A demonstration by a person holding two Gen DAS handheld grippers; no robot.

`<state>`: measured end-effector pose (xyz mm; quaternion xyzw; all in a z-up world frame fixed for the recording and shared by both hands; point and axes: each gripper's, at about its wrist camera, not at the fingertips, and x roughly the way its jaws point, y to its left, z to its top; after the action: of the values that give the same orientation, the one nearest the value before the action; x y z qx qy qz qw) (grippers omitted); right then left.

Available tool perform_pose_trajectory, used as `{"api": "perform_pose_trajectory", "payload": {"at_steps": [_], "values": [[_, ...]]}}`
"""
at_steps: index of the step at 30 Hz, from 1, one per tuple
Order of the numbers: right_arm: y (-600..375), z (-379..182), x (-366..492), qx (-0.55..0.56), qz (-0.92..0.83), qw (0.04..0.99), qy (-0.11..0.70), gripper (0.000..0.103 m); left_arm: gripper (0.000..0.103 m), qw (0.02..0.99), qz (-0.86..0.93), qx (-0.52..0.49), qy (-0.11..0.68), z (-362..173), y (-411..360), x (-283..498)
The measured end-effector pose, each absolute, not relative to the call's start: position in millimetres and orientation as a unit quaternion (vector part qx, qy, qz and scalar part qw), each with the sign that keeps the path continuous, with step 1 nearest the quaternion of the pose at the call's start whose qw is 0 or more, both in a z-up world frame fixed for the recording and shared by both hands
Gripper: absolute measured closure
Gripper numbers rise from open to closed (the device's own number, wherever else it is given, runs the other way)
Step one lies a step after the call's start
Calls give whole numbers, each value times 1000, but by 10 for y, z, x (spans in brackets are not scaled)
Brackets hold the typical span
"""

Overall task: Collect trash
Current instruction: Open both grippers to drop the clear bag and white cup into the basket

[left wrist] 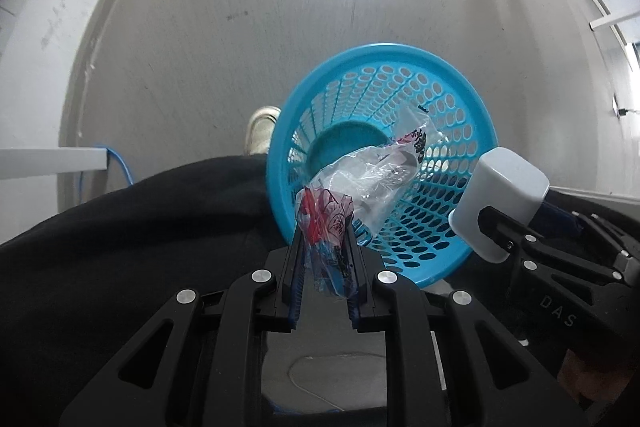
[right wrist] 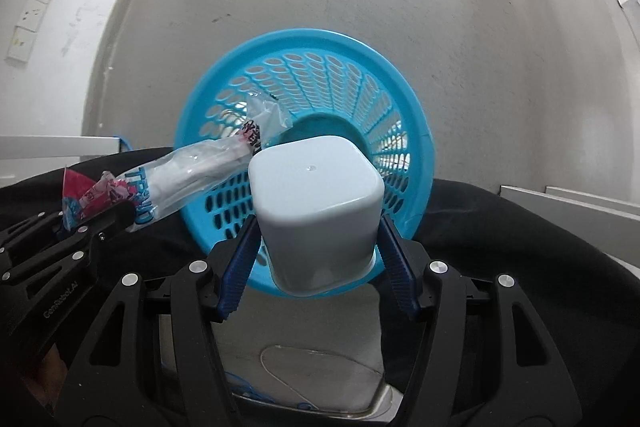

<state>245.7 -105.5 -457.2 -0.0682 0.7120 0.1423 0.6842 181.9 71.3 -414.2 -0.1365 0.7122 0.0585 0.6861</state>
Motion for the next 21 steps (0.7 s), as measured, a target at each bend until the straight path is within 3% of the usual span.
{"api": "perform_pose_trajectory", "payload": {"at_steps": [7,9,10,11,21], "values": [[-1082,-4705,2551,-52,138,680,718,45,86,678,55,-166,714,-4331,753,1989],[-1092,-4709,2568,-50,135,681,718,40,71,682,56,-187,705,-4340,801,2029],[-1095,-4710,2576,-51,133,683,716,35,56,685,58,-194,700,-4333,826,2032],[-1092,-4700,2573,-51,132,685,715,33,53,687,59,-199,696,-4324,836,2036],[-1069,-4552,2493,-76,135,697,700,31,53,697,71,-195,687,-4263,853,2033]]}}
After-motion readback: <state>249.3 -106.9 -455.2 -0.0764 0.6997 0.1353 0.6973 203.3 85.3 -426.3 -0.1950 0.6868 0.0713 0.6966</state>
